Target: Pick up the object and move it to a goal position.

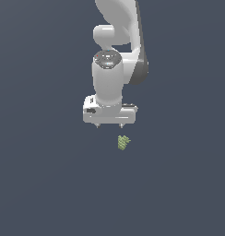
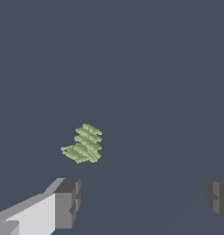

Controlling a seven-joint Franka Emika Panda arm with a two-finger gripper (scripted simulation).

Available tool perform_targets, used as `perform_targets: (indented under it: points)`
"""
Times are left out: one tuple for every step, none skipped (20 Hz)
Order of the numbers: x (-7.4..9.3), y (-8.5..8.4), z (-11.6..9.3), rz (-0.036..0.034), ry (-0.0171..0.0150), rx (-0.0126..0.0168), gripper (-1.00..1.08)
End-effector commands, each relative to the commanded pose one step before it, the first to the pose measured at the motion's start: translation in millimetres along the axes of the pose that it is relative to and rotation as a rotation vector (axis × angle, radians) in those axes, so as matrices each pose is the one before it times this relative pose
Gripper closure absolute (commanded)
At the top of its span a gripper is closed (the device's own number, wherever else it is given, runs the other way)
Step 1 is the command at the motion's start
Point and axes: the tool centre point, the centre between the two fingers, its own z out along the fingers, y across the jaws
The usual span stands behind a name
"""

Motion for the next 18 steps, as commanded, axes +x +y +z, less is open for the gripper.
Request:
perform_targets:
  points:
    - [0.00,0.01,0.00,0.00000,0.00000,0.00000,-0.92]
    - [-0.09,0.32,0.07,-0.00058,-0.00022,-0.00030,-0.92]
    - [-0.21,0.32,0.43,-0.00258,-0.00104,-0.00134,-0.92]
    - [-0.39,0.82,0.62,-0.00385,-0.00159,-0.00202,-0.92]
    - [-0.55,1.15,0.88,-0.00539,-0.00228,-0.00287,-0.92]
    - [-0.74,1.52,1.14,-0.00688,-0.00302,-0.00375,-0.92]
    - [-0.90,1.83,1.31,-0.00773,-0.00359,-0.00439,-0.92]
    - [-0.82,1.65,1.13,-0.00637,-0.00321,-0.00387,-0.92]
    - [-0.70,1.40,0.90,-0.00478,-0.00270,-0.00322,-0.92]
    - [-0.57,1.14,0.67,-0.00320,-0.00216,-0.00256,-0.92]
    - [-0.43,0.87,0.44,-0.00161,-0.00159,-0.00187,-0.92]
    - [-0.30,0.62,0.10,0.00004,-0.00077,-0.00091,-0.92]
    - [-0.03,0.14,-0.05,0.00137,-0.00011,-0.00013,-0.92]
    - [0.15,-0.36,-0.09,0.00027,0.00041,0.00048,-0.92]
    - [0.14,-0.30,-0.01,-0.00119,0.00045,0.00053,-0.92]
    - [0.13,-0.37,0.19,-0.00291,0.00020,0.00024,-0.92]
    - [0.12,-0.33,0.36,-0.00442,0.00002,0.00004,-0.92]
    - [0.12,-0.43,0.52,-0.00614,-0.00011,-0.00010,-0.92]
